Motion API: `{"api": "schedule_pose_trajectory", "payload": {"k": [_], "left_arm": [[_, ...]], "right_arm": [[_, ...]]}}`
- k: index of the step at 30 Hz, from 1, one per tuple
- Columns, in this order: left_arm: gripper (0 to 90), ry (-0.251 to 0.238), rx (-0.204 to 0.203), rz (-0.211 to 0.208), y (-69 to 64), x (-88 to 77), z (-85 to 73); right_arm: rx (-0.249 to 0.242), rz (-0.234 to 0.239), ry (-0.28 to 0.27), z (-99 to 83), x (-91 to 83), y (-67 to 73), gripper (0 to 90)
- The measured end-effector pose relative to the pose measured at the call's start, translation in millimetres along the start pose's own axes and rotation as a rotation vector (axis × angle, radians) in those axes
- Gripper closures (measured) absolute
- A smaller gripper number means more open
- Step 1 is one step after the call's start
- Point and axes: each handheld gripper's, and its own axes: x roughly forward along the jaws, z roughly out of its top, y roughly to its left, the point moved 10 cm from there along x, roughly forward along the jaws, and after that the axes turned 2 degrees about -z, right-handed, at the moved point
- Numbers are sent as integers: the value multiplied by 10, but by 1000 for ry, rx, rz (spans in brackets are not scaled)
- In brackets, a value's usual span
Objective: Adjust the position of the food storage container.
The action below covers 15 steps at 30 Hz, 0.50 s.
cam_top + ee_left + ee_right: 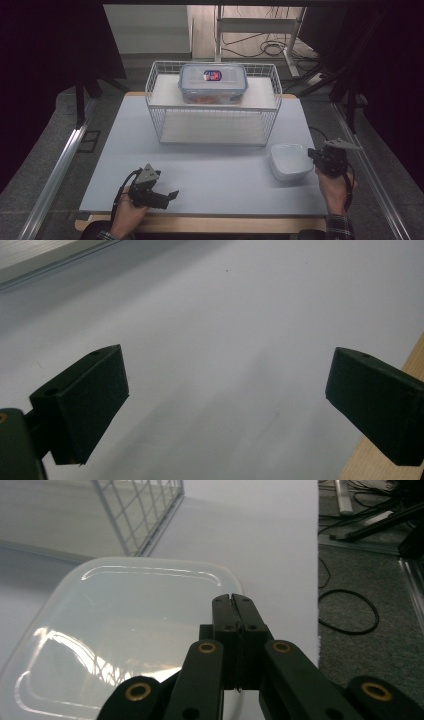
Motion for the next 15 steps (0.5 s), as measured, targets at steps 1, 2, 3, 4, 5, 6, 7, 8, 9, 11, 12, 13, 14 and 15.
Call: {"api": "schedule_pose_trajectory", "payload": {"k": [1, 2, 3, 4, 5, 6, 7, 8, 9, 11, 12, 13, 14, 15], "left_arm": [[31, 1, 2, 1, 2, 1, -1], [31, 1, 2, 1, 2, 2, -1], [31, 2, 0, 0, -1, 5, -2], [31, 3, 0, -1, -1, 6, -3], [31, 4, 0, -1, -2, 8, -5], [31, 5, 0, -2, -2, 11, -6], [31, 6, 2, -2, 0, 13, -7], [31, 7, 2, -3, -1, 14, -8], [31, 8, 0, -3, -3, 17, -10], [32, 11, 1, -3, -3, 22, -12], [32, 11, 0, -3, -4, 24, -12], [32, 12, 0, -4, -4, 25, -13], [32, 12, 0, -4, -5, 27, -13], [32, 13, 1, -5, -5, 28, -13]], "right_arm": [[2, -5, 3, -1, 15, -22, 892], [2, -10, 8, -6, 30, -39, 892], [0, -15, 11, -10, 43, -55, 892], [4, -17, 16, -16, 66, -77, 892], [7, -17, 13, -13, 75, -92, 892], [7, -21, 20, -15, 91, -111, 892], [5, -22, 24, -14, 110, -127, 892], [5, -23, 26, -13, 127, -141, 892], [7, -21, 32, -17, 145, -151, 893], [7, -18, 40, -23, 172, -155, 892], [12, -14, 44, -27, 177, -152, 893], [16, -7, 46, -33, 181, -148, 893], [14, -2, 48, -41, 186, -141, 893], [12, 1, 52, -47, 189, -133, 893]]}}
